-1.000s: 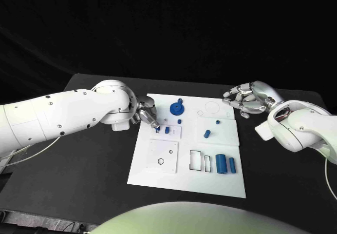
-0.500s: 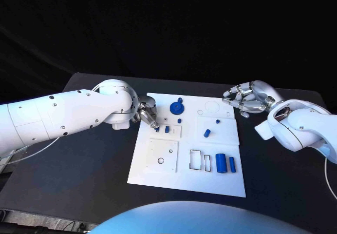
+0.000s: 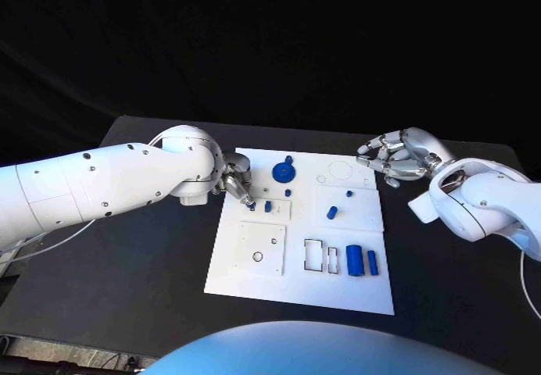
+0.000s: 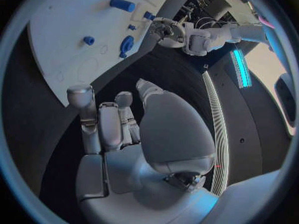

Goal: Assemble the parts on the task board

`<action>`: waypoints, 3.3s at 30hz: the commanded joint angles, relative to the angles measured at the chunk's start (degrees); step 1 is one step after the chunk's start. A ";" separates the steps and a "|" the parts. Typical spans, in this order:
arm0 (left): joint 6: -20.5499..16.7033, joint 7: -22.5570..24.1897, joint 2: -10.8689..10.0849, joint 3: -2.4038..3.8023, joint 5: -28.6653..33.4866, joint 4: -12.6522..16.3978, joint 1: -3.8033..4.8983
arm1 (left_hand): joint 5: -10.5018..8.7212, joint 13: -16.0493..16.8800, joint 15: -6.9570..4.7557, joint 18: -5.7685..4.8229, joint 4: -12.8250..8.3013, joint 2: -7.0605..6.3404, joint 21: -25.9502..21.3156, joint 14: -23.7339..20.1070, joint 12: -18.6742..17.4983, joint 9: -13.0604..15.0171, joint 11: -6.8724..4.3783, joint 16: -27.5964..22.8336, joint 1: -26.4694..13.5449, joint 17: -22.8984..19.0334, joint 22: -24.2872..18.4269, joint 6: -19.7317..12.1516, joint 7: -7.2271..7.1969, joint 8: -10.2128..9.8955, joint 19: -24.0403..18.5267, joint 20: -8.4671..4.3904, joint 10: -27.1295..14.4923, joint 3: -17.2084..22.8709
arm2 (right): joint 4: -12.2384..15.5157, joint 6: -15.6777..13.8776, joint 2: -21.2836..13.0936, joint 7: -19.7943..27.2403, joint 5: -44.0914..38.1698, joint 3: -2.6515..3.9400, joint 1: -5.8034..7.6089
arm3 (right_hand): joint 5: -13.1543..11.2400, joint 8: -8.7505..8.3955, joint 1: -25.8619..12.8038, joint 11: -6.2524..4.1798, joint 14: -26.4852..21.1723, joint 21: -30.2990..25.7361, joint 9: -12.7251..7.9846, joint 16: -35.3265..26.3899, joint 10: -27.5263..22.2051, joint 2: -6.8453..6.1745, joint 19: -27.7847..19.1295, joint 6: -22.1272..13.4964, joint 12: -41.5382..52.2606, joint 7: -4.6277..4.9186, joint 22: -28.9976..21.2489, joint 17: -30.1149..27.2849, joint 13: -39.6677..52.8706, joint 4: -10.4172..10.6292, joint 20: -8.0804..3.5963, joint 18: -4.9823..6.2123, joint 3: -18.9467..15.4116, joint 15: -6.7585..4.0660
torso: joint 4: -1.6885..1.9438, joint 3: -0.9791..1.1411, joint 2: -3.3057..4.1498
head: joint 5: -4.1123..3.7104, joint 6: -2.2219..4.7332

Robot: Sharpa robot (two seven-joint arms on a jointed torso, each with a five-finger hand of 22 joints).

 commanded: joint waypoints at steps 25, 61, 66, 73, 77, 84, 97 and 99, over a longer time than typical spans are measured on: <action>2.03 -0.10 -0.08 -0.17 0.77 0.39 -0.27 | 0.23 -0.13 -0.39 -0.74 -12.24 0.61 0.12 5.00 -0.17 0.21 -0.22 0.21 -0.14 10.63 -0.13 0.06 -0.43 0.27 0.12 -0.12 0.21 11.84 | -0.05 0.37 0.14 0.35 -0.51 0.00 -0.06 | 0.28 0.37 -0.60 0.03 -0.07 -0.30 0.03 -0.33 -0.16 -0.02 -0.10 -0.40 -0.05 -0.01 0.03 0.06 -0.14 -0.16 -0.07 1.09 0.13 -0.10 | 0.05 0.01 -0.03 | -0.23 -0.03; 2.93 -0.17 0.76 -0.19 3.17 -0.62 -0.42 | -0.80 0.28 -0.40 -0.73 -11.25 2.42 -0.25 5.02 -0.01 1.43 -0.37 0.26 -2.90 10.73 -0.39 -0.38 -0.72 0.89 -0.14 0.06 0.76 10.62 | 0.05 0.26 0.00 0.45 -0.51 0.00 -0.08 | 0.30 0.38 -0.63 0.03 -0.07 -0.42 0.03 -0.38 -0.19 -0.01 -0.12 -0.43 -0.06 0.00 -0.01 0.05 -0.17 -0.15 -0.07 1.10 0.15 -0.10 | 0.03 0.05 -0.03 | -0.35 -0.03; 2.68 -0.16 0.98 -0.20 3.36 -0.76 -0.47 | -1.01 0.26 -0.46 -0.73 -11.05 2.79 -0.30 5.04 -0.03 1.64 -0.45 0.31 -3.29 10.84 -0.39 -0.40 -0.83 0.99 -0.13 0.08 0.88 10.29 | 0.08 0.26 -0.01 0.49 -0.51 0.00 -0.08 | 0.30 0.38 -0.63 0.03 -0.07 -0.42 0.03 -0.38 -0.19 -0.01 -0.12 -0.43 -0.06 0.00 -0.01 0.05 -0.17 -0.15 -0.07 1.10 0.15 -0.10 | -0.01 0.06 0.01 | -0.32 -0.03; 2.69 -0.13 1.31 -0.20 3.49 -0.87 -0.63 | -1.18 0.92 -0.55 -0.84 -10.92 3.07 -0.15 5.13 0.30 1.94 -0.59 0.45 -3.66 11.20 -0.02 -0.28 -1.00 1.22 0.19 0.08 1.31 9.87 | 0.10 0.22 0.02 0.54 -0.50 0.00 -0.08 | 0.30 0.38 -0.63 0.03 -0.07 -0.42 0.03 -0.38 -0.19 -0.01 -0.12 -0.43 -0.06 0.00 -0.01 0.05 -0.17 -0.15 -0.07 1.10 0.15 -0.10 | 0.04 0.07 -0.02 | -0.32 -0.03; 2.71 -0.10 1.41 -0.21 3.56 -0.92 -0.69 | -1.26 1.18 -0.62 -0.89 -10.81 3.20 -0.07 5.22 0.45 2.18 -0.69 0.59 -3.94 11.54 0.17 -0.19 -1.14 1.38 0.37 0.09 1.57 9.45 | 0.10 0.15 0.02 0.54 -0.50 0.00 -0.08 | 0.30 0.39 -0.68 0.04 -0.05 -0.48 0.02 -0.34 -0.26 0.02 -0.11 -0.46 -0.11 0.01 -0.02 0.12 -0.26 -0.12 -0.07 1.11 0.16 -0.09 | -0.01 0.05 -0.02 | -0.35 -0.03; 2.87 -0.05 1.42 -0.21 3.60 -1.00 -0.72 | -1.29 1.63 -0.79 -0.95 -10.69 3.11 -0.06 5.29 0.71 2.69 -0.91 0.71 -4.32 11.83 0.32 -0.05 -1.43 1.71 0.54 0.10 2.04 8.29 | 0.10 0.08 -0.02 0.55 -0.50 0.00 -0.08 | 0.31 0.39 -0.69 0.04 -0.07 -0.45 0.02 -0.39 -0.26 0.04 -0.09 -0.46 -0.11 0.01 0.00 0.06 -0.26 -0.11 -0.07 1.10 0.17 -0.09 | -0.01 0.05 -0.04 | -0.38 -0.03; 1.52 -0.01 1.43 -0.22 3.63 -1.56 -0.73 | -1.76 0.81 -1.26 -0.92 -4.74 3.99 -0.73 5.17 0.18 3.89 -1.42 0.57 -7.69 11.41 -0.12 -0.13 -2.18 1.10 0.57 0.20 1.70 -0.17 | 0.20 -0.02 -0.11 0.60 -0.47 0.00 -0.08 | 0.32 0.40 -0.76 0.05 -0.07 -0.55 0.02 -0.39 -0.26 0.11 -0.13 -0.46 -0.11 0.01 -0.04 0.06 -0.27 -0.06 -0.07 1.12 0.18 -0.09 | 0.01 0.05 -0.02 | -0.55 -0.03; 1.40 0.00 1.40 -0.22 3.63 -1.64 -0.73 | -1.77 0.83 -1.29 -0.93 -4.26 4.00 -0.77 5.16 0.19 3.95 -1.45 0.56 -7.78 11.37 -0.13 -0.06 -2.21 0.99 0.59 0.19 1.68 -0.86 | 0.21 -0.03 -0.13 0.60 -0.47 0.00 -0.08 | 0.32 0.40 -0.76 0.05 -0.07 -0.55 0.02 -0.39 -0.26 0.11 -0.13 -0.46 -0.11 0.01 -0.04 0.06 -0.27 -0.06 -0.07 1.12 0.18 -0.09 | -0.01 0.05 -0.03 | -0.53 -0.03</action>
